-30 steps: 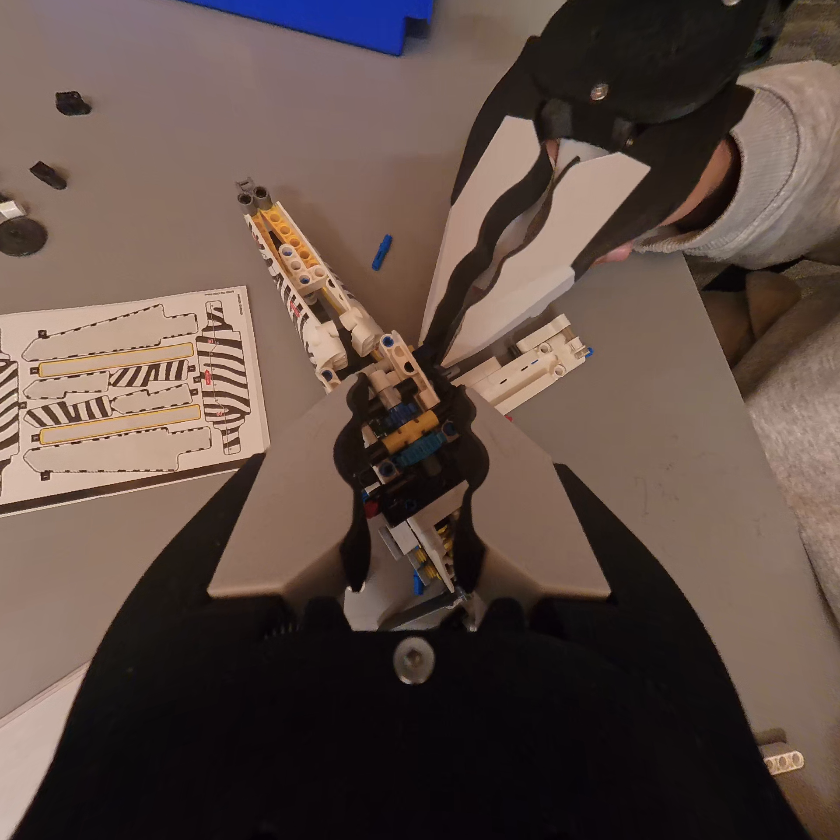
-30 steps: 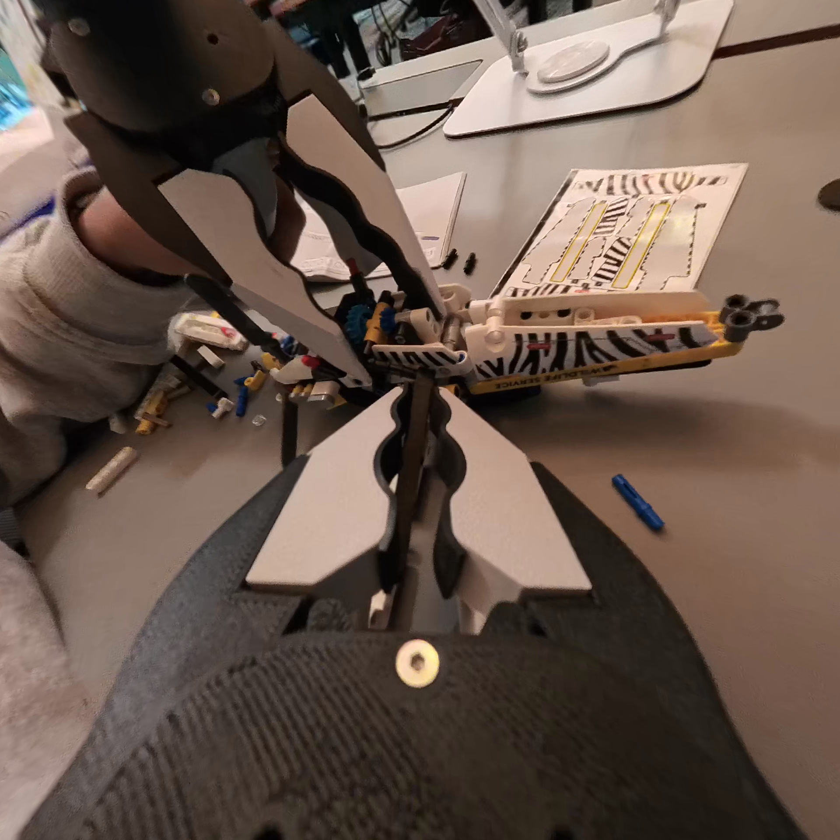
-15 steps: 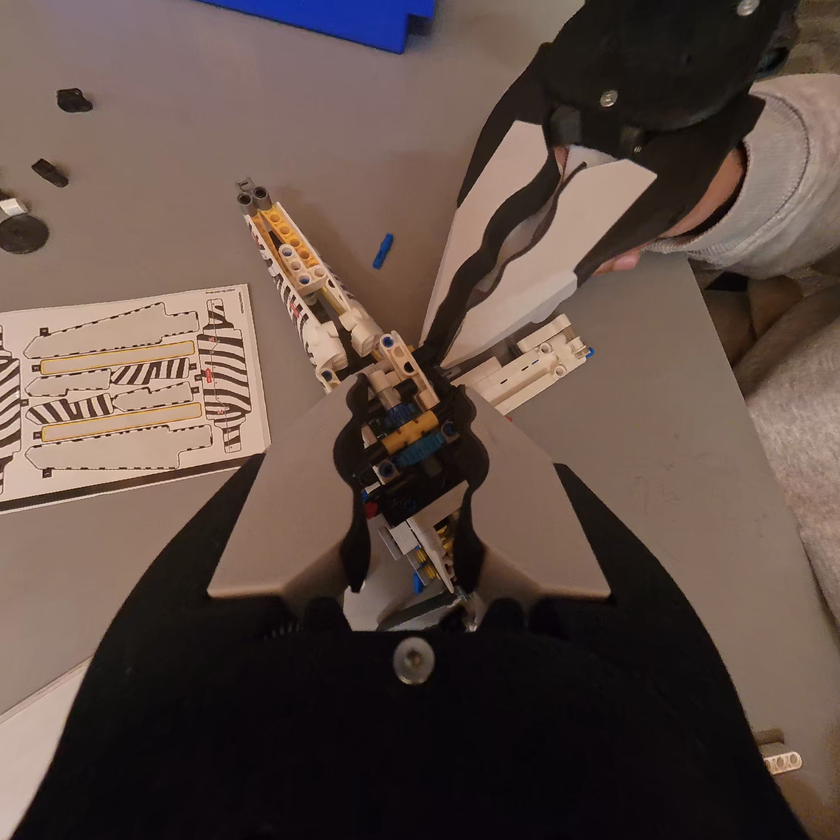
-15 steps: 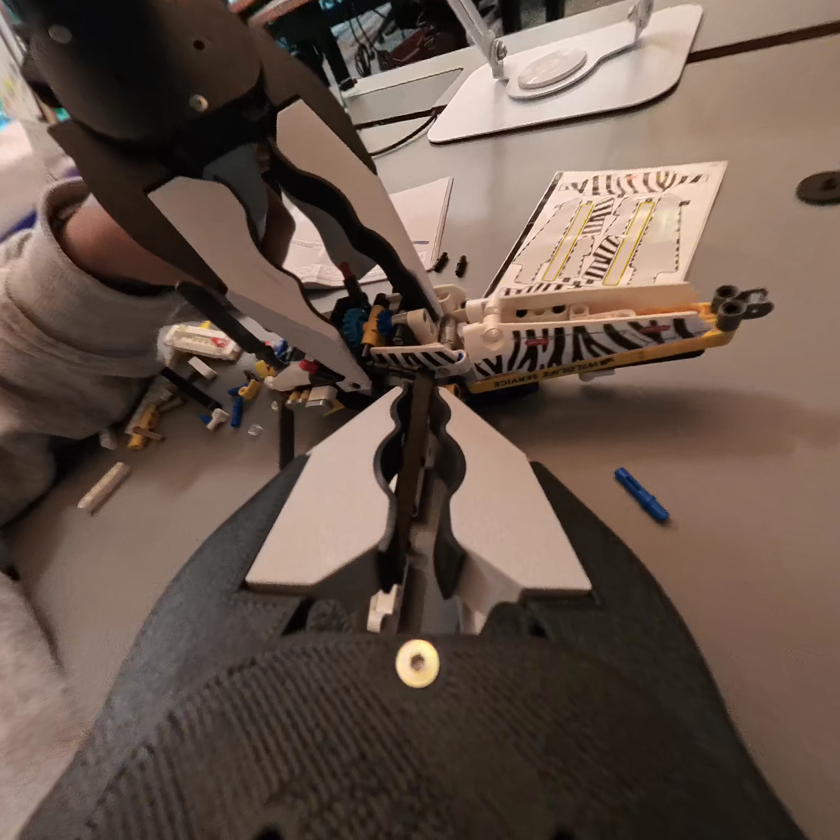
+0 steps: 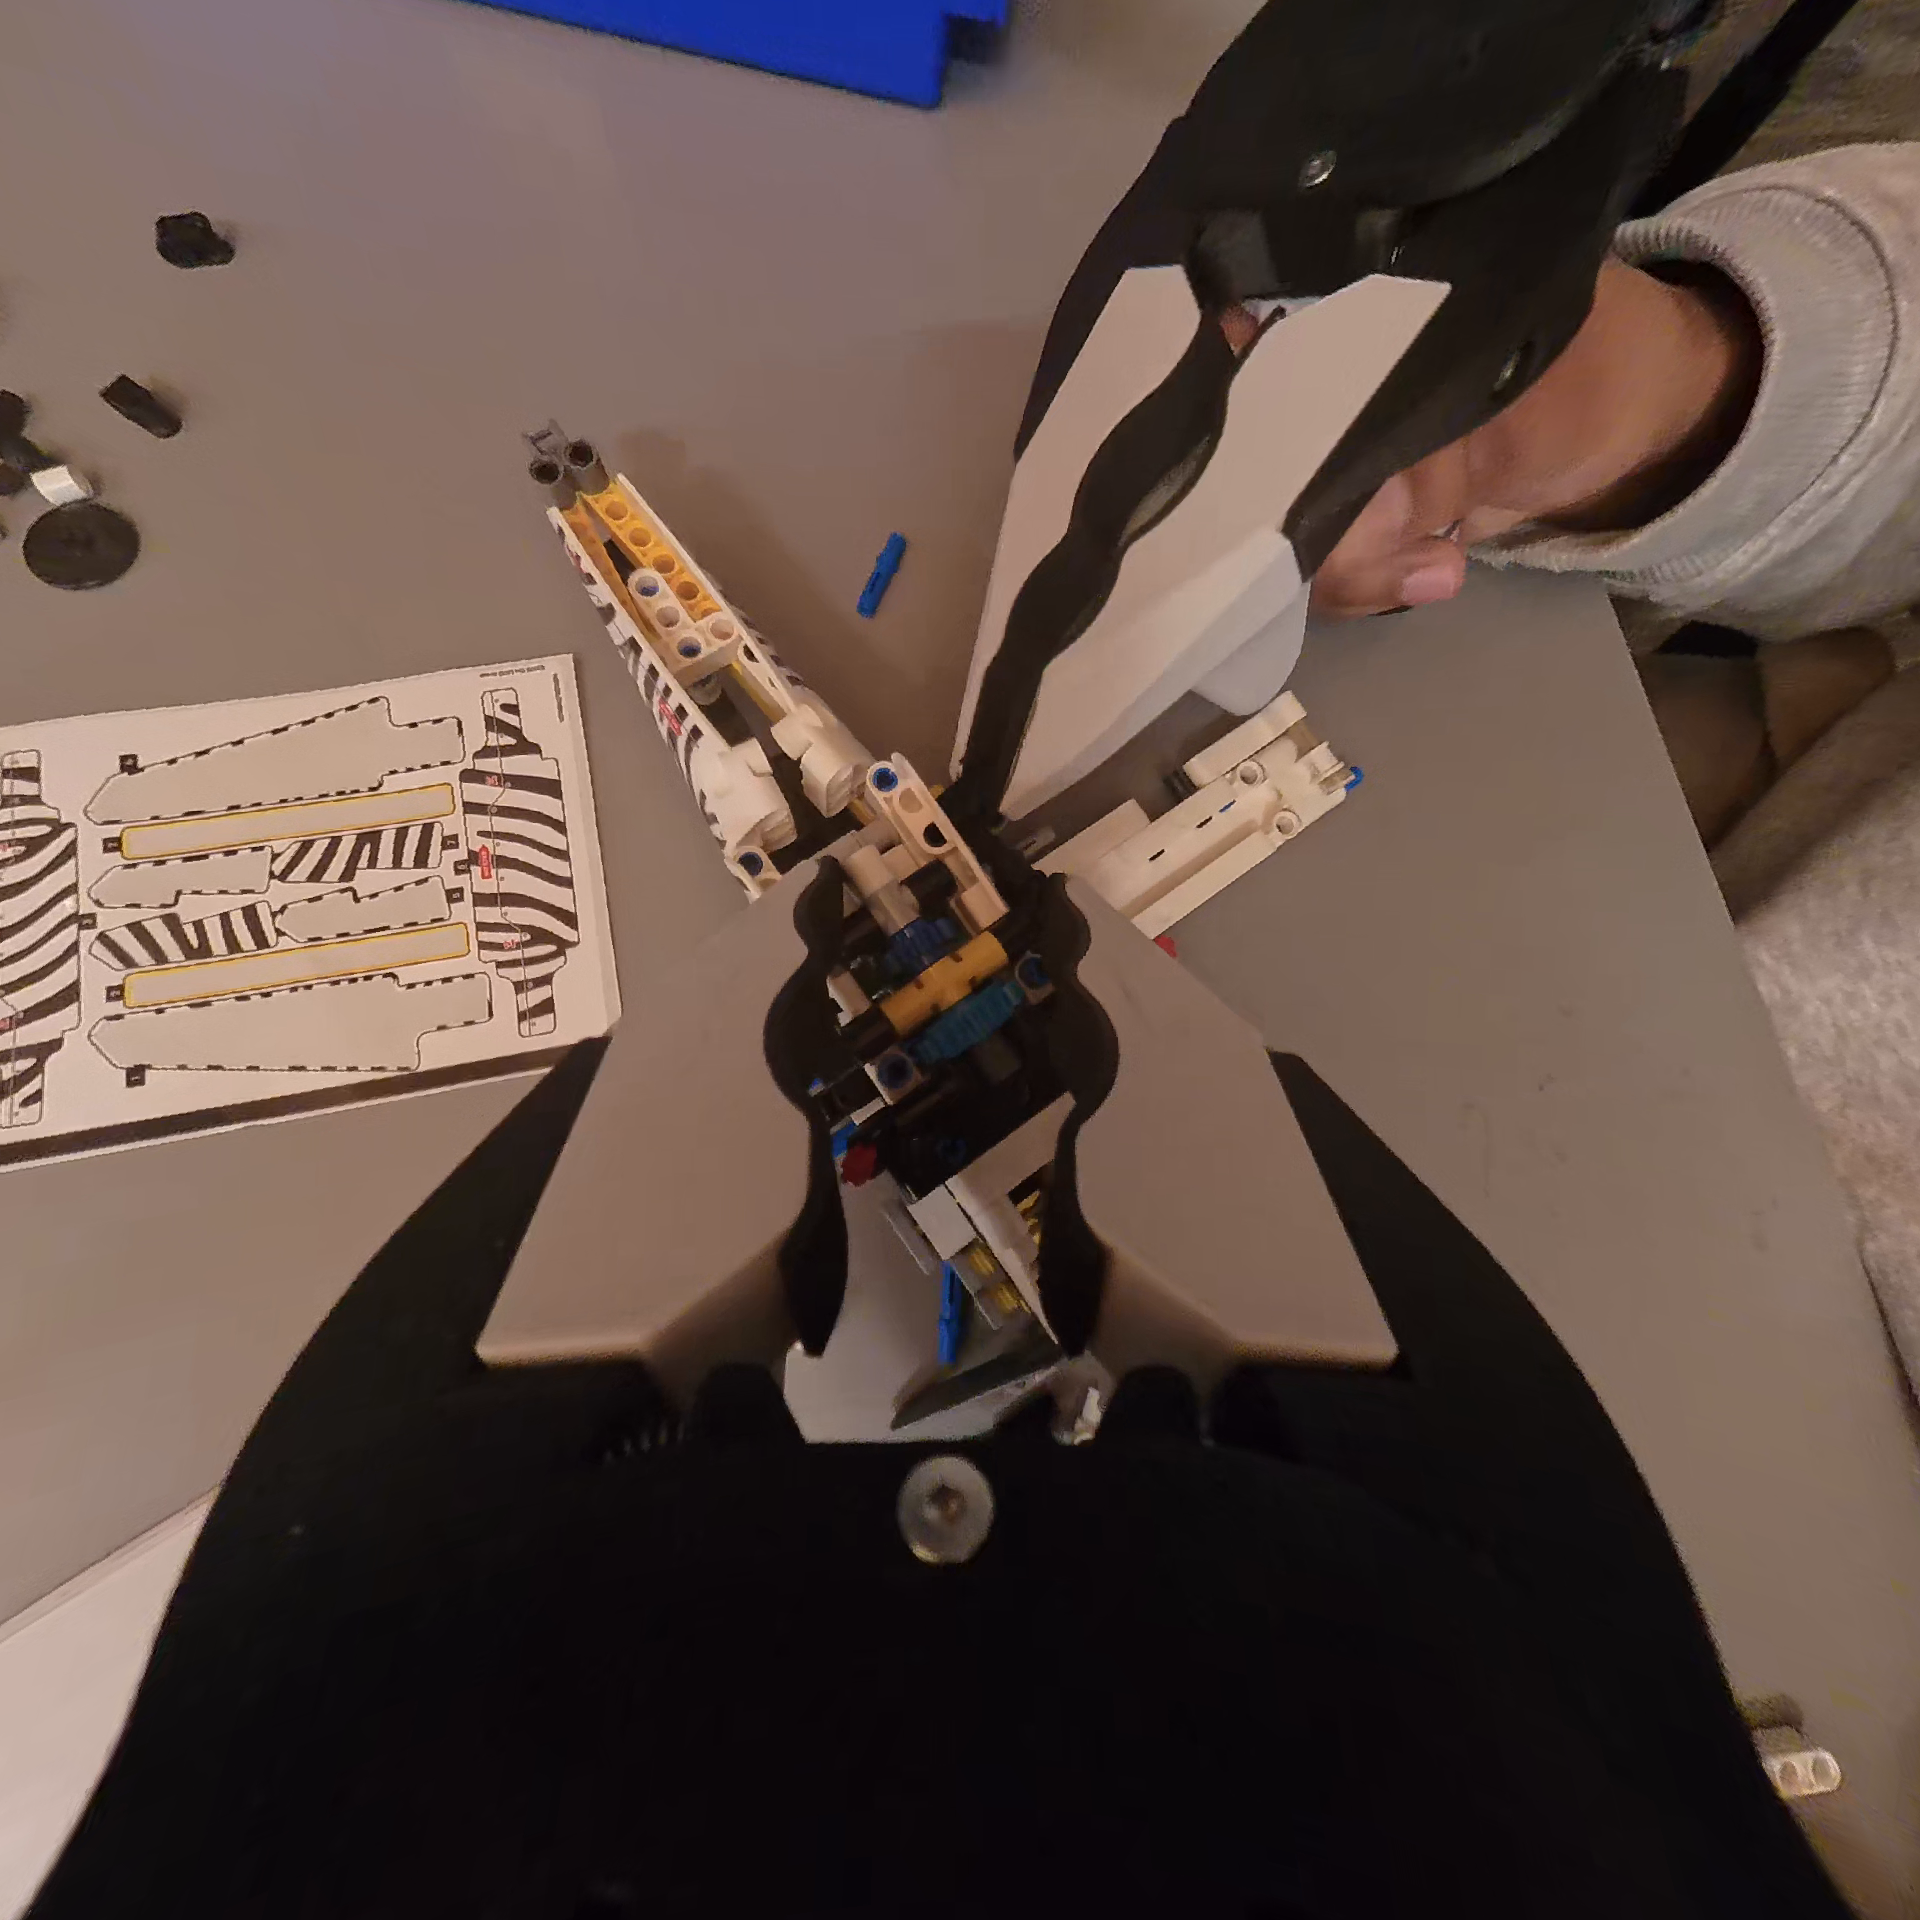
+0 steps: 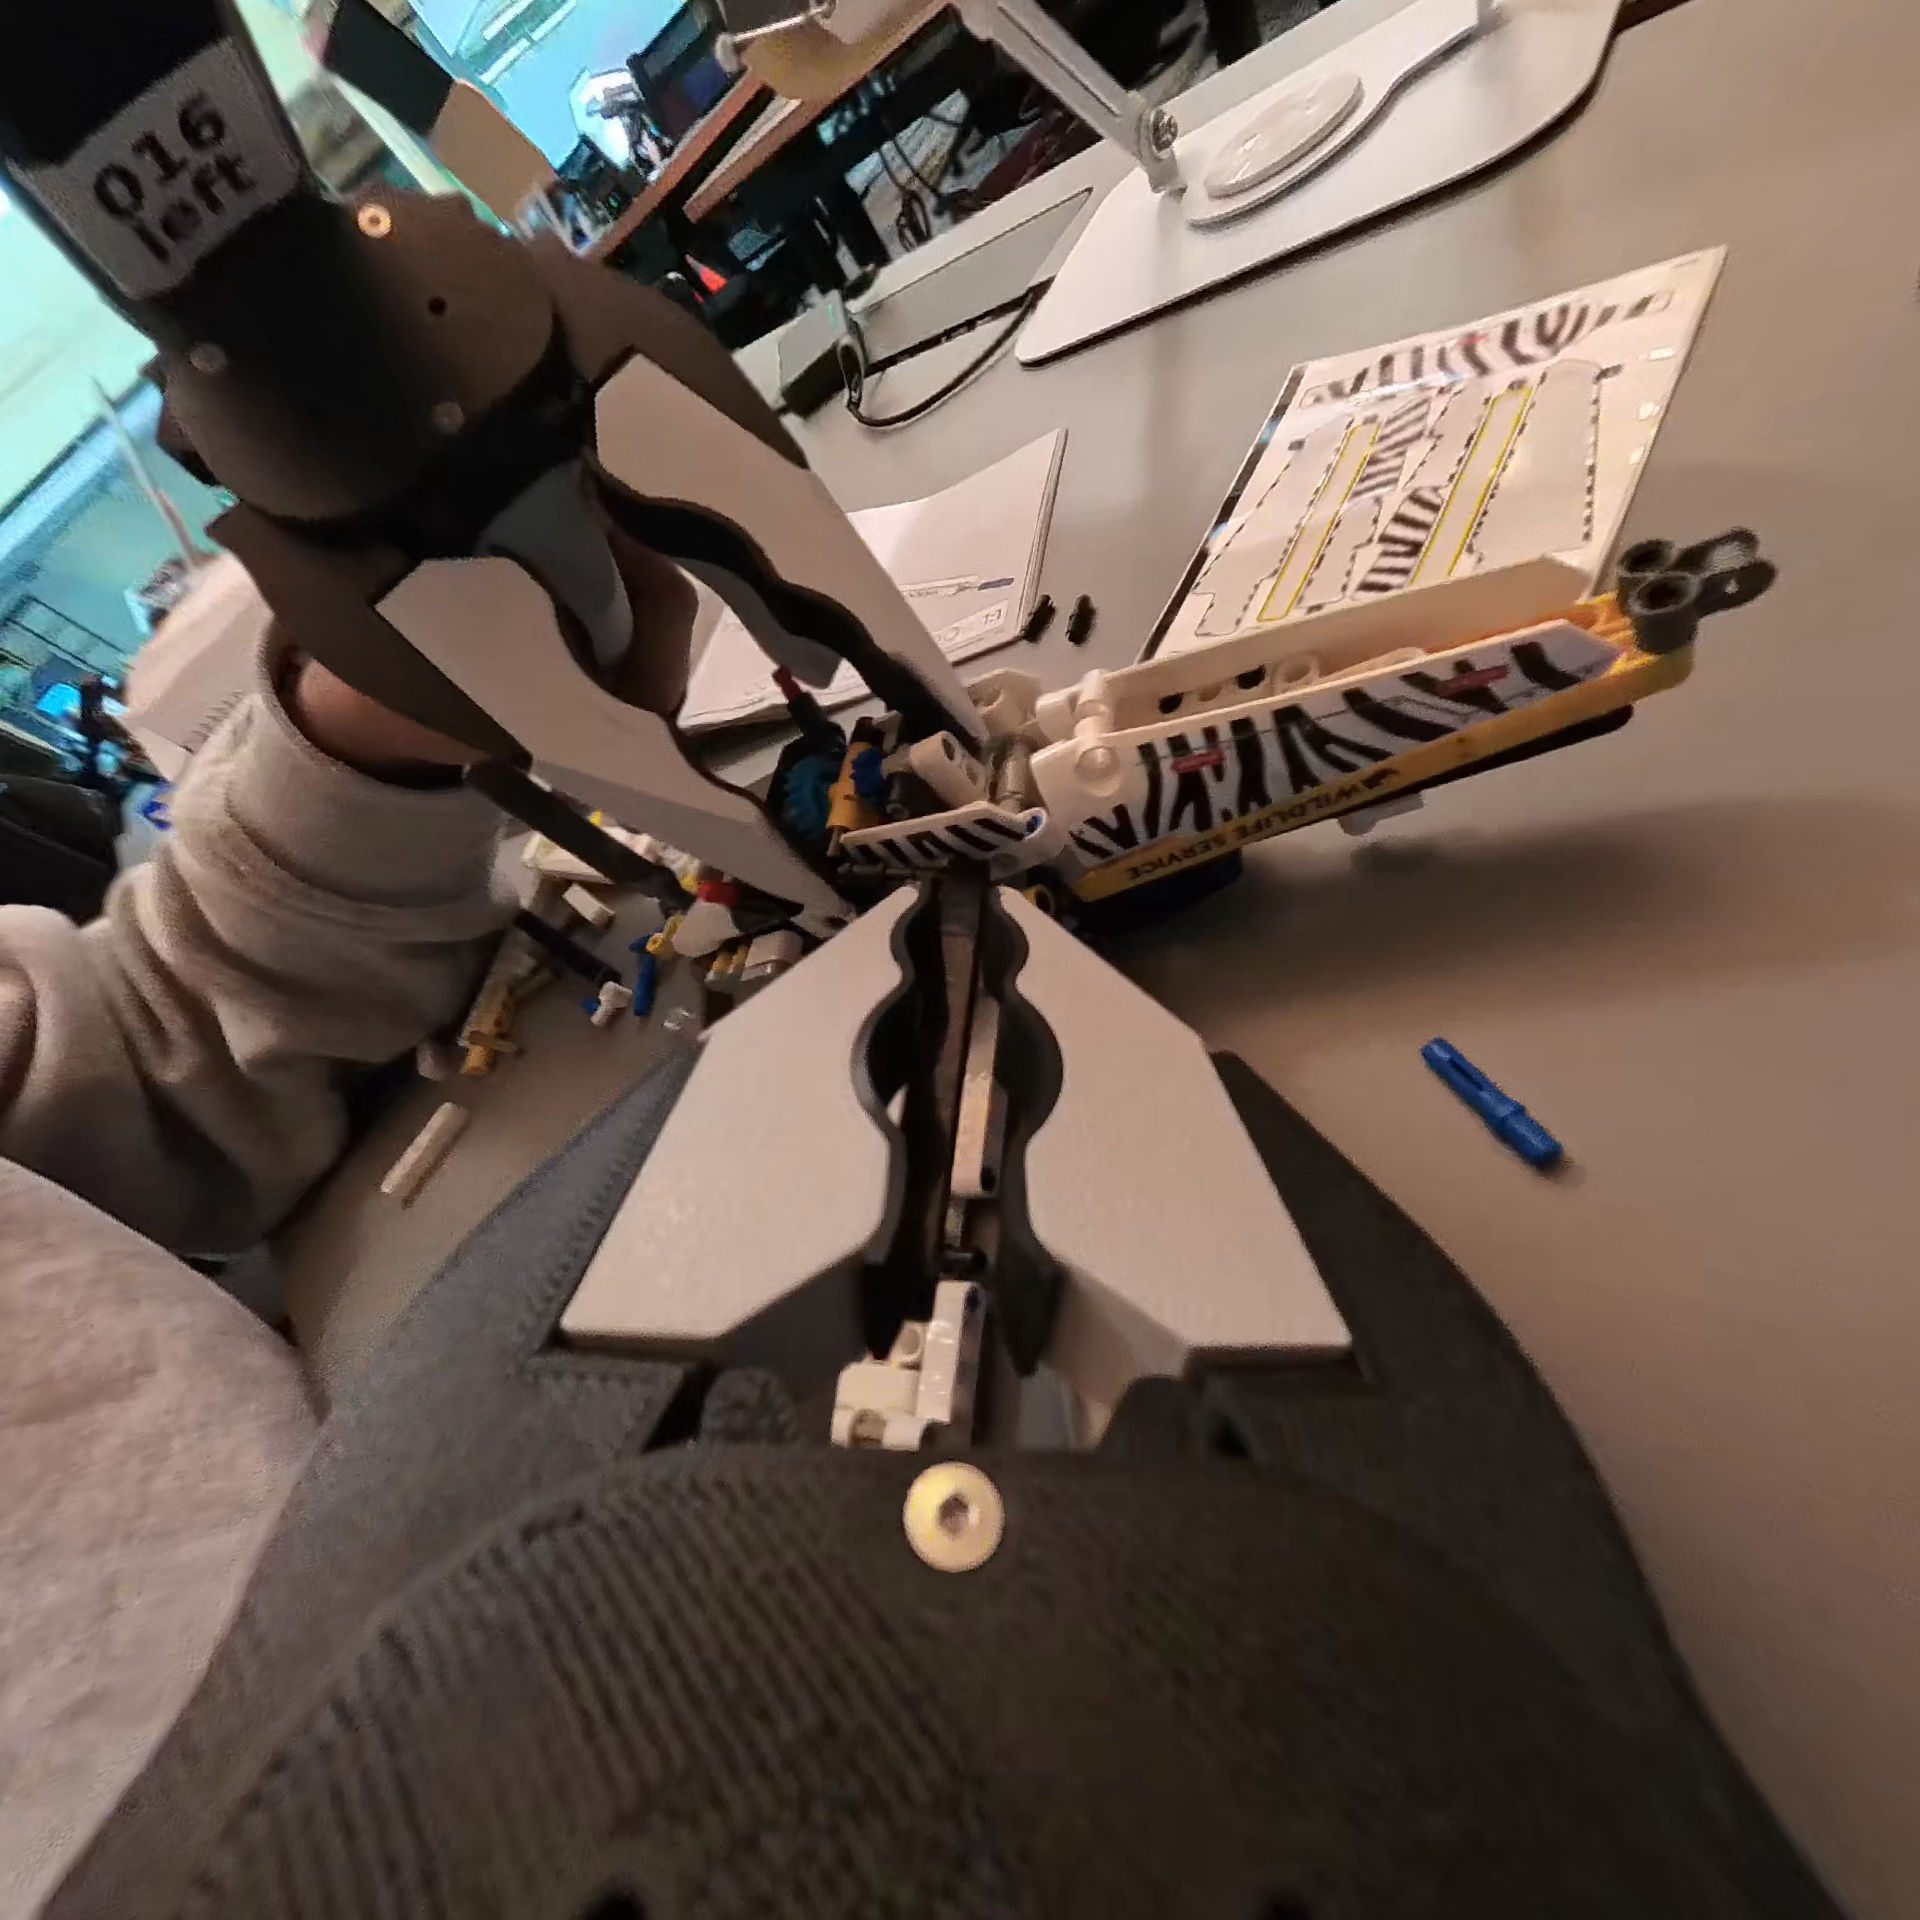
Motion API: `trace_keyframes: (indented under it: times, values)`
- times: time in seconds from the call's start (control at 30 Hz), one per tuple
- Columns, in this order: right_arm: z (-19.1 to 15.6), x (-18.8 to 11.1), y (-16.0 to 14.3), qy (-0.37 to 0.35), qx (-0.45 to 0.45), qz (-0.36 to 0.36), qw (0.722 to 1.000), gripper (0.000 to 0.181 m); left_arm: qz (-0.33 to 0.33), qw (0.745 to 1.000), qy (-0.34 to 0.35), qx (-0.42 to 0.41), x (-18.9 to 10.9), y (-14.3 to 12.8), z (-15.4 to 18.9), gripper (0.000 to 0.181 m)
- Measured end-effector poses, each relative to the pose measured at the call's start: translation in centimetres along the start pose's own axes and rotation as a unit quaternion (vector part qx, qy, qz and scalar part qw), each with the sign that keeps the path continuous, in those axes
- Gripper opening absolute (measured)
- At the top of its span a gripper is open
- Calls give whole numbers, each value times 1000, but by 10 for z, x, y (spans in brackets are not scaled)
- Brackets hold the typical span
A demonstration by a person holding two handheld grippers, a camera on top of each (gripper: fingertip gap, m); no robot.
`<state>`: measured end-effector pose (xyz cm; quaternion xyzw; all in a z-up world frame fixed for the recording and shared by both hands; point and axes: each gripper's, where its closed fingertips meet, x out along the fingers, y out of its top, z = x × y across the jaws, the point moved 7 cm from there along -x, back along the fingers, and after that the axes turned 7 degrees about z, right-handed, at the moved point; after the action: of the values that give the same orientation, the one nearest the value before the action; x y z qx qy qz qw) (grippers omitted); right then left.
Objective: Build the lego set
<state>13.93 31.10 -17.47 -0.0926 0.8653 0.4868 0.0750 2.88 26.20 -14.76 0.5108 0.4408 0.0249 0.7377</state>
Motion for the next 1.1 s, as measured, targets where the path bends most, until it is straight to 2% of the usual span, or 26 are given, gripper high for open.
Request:
trace_keyframes:
  times: [0.63, 0.8, 0.97, 1.1]
  values:
    - [6, -1, 1, 2, 32, 4, 999, 6, 12, 1000, -7, -6, 0, -1, -2, 37]
    - [1, 2, -2, -21, -4, -9, 1000, 6, 14, 1000, -7, -7, 0, -1, -2, 37]
    - [7, -1, -2, 14, 82, 8, 997, 6, 12, 1000, -3, -2, 1, 0, -1, 37]
    - [7, 0, -2, 14, 84, 8, 996, 6, 15, 1000, -6, -12, 1, 0, -1, 37]
